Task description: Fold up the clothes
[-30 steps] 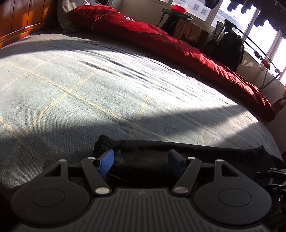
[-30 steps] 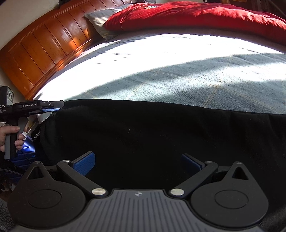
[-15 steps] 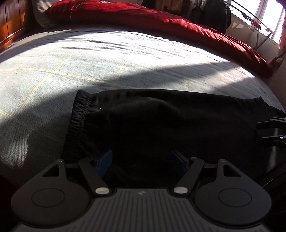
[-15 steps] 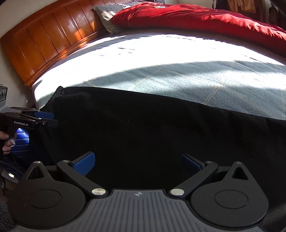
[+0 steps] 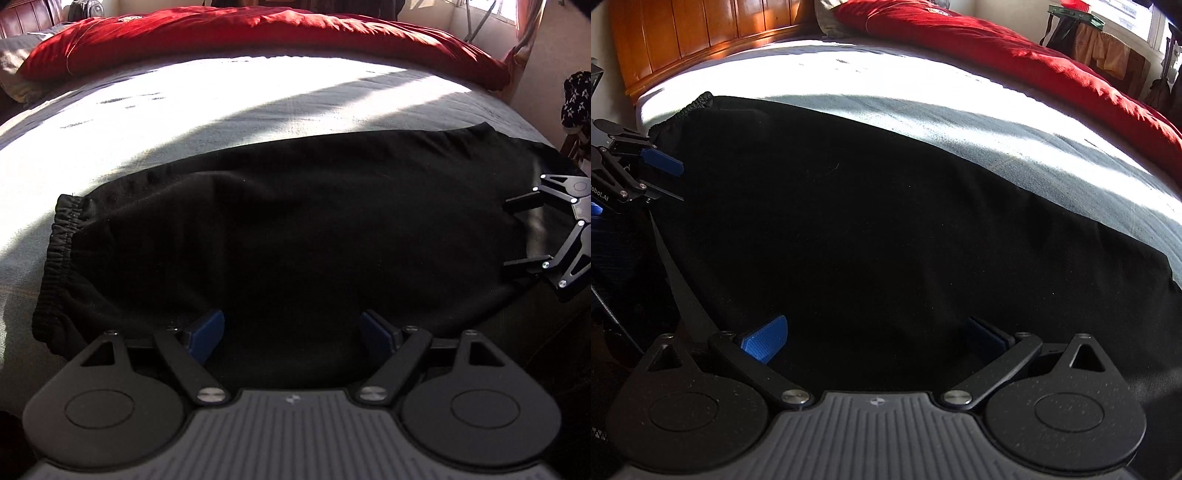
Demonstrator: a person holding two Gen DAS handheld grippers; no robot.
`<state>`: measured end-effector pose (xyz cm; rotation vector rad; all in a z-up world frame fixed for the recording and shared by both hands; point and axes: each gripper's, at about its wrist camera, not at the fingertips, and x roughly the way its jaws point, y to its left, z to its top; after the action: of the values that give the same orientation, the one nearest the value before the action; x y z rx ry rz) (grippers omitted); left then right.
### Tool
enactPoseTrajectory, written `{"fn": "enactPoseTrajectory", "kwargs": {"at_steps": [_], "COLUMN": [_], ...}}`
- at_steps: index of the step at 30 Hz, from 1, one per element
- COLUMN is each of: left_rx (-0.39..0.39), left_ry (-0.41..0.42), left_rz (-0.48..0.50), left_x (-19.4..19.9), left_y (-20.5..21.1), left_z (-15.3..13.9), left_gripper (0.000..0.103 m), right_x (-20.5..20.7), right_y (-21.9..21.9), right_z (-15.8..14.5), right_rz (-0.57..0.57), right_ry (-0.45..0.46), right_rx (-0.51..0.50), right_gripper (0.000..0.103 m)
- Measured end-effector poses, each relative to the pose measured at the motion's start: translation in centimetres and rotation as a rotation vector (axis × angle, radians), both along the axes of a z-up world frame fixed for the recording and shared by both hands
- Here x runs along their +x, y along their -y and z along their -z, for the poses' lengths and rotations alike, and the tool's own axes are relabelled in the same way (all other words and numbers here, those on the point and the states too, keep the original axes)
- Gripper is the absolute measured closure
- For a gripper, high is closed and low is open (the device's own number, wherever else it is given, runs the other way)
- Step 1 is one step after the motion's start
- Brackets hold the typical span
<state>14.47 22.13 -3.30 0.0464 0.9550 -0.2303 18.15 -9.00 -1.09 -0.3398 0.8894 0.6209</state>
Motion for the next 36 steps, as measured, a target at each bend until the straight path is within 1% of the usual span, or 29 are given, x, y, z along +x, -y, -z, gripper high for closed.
{"fn": "enactPoseTrajectory", "kwargs": {"at_steps": [3, 6, 8, 10, 12, 14, 15, 16, 19, 21, 23, 25, 28, 30, 33, 36], "left_rx": [0.037, 0.027, 0.034, 0.043, 0.041, 0.011, -0.007, -0.008, 0.009, 0.008, 0.007, -0.005, -0.037, -0.046, -0.025, -0.032], "left_ry": [0.072, 0.122, 0.112, 0.072, 0.039, 0.039, 0.041, 0.044, 0.045, 0.032, 0.017, 0.017, 0.055, 0.064, 0.038, 0.012], "left_rz": [0.044, 0.075, 0.053, 0.012, -0.032, -0.055, -0.065, -0.069, -0.067, -0.055, -0.043, -0.018, 0.024, 0.050, 0.072, 0.055], "left_x": [1.7, 4.0, 5.5, 6.3, 6.6, 6.6, 6.5, 6.5, 6.5, 6.5, 6.2, 6.2, 6.7, 7.5, 7.7, 6.6], "left_y": [0.4, 0.5, 0.3, -0.5, -1.5, -2.3, -2.7, -2.9, -3.0, -2.9, -2.9, -2.9, -2.6, -2.1, -1.9, -2.6], "left_z": [-1.6, -2.3, -1.7, -0.8, 0.1, 0.2, 0.2, 0.1, 0.2, 0.4, 0.2, -0.5, -1.4, -1.3, -0.5, 0.1], "left_gripper": [0.022, 0.022, 0.021, 0.021, 0.021, 0.021, 0.021, 0.021, 0.021, 0.020, 0.019, 0.019, 0.019, 0.019, 0.019, 0.019], "right_x": [0.8, 2.4, 3.8, 5.8, 8.4, 10.8, 11.7, 12.6, 14.3, 15.2, 15.4, 14.4, 12.2, 11.2, 11.4, 12.8], "right_y": [-0.1, -0.2, -0.3, -0.2, 0.3, 0.9, 1.0, 1.2, 0.4, 0.0, 0.2, 0.9, 2.0, 2.8, 2.9, 2.1], "right_z": [-1.1, -2.7, -3.4, -3.4, -2.4, -0.8, 0.0, 0.7, 1.1, 1.0, 0.6, -0.4, -2.0, -2.5, -2.0, -0.8], "right_rz": [0.027, 0.042, 0.054, 0.083, 0.159, 0.222, 0.248, 0.273, 0.279, 0.281, 0.309, 0.326, 0.350, 0.375, 0.398, 0.403], "right_ry": [0.035, 0.098, 0.133, 0.135, 0.084, 0.005, -0.007, -0.020, 0.023, 0.048, 0.036, 0.049, 0.070, 0.071, 0.059, 0.021], "right_rx": [0.026, 0.042, 0.043, 0.049, 0.067, 0.111, 0.127, 0.143, 0.137, 0.130, 0.142, 0.158, 0.176, 0.183, 0.166, 0.165], "right_gripper": [0.000, 0.000, 0.000, 0.000, 0.000, 0.000, 0.000, 0.000, 0.000, 0.000, 0.000, 0.000, 0.000, 0.000, 0.000, 0.000]}}
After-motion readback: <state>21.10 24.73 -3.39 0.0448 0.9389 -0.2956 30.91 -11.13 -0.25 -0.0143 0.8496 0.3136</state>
